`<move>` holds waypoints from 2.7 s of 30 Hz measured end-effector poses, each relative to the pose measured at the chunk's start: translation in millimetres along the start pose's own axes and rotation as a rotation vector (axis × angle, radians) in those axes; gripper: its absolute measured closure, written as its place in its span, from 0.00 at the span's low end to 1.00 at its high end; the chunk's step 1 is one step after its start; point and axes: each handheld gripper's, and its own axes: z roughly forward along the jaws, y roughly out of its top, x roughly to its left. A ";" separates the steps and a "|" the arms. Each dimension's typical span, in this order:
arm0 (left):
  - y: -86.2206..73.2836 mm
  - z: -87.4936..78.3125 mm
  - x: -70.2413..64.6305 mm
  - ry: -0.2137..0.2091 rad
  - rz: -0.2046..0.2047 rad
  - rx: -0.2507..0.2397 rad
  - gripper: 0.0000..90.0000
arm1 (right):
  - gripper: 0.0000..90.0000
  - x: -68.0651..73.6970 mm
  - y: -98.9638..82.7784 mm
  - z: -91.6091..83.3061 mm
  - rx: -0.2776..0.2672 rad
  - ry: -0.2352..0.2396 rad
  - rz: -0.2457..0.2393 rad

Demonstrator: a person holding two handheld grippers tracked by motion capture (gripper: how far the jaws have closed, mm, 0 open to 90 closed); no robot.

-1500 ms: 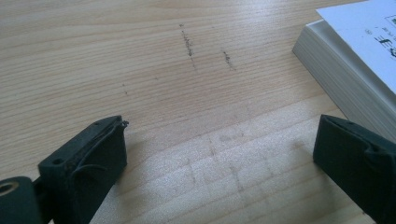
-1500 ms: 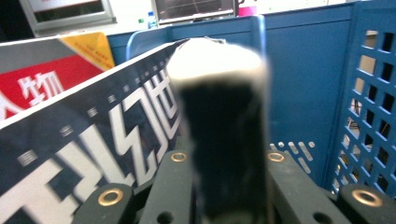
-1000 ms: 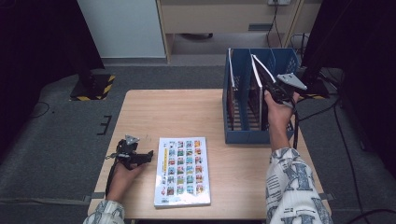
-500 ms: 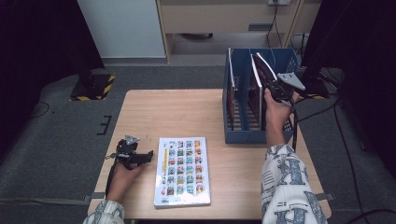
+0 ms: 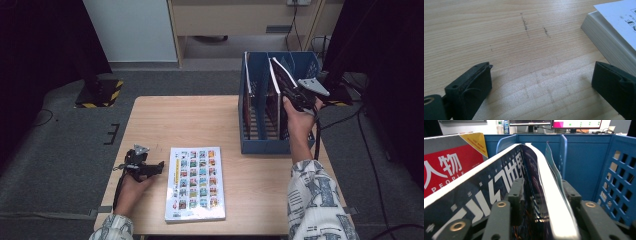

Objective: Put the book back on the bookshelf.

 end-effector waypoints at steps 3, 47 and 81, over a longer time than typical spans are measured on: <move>0.0 0.0 -0.1 0.001 0.000 0.000 0.02 | 0.59 -0.3 -0.5 -6.3 0.018 -0.003 -0.020; -4.1 -3.7 1.1 -0.022 0.017 0.008 0.00 | 0.25 57.7 -73.6 -112.8 0.101 0.276 -0.062; -1.8 -32.5 -5.0 -0.133 0.122 -0.067 0.07 | 0.15 198.9 -129.4 -81.0 0.325 0.655 -0.242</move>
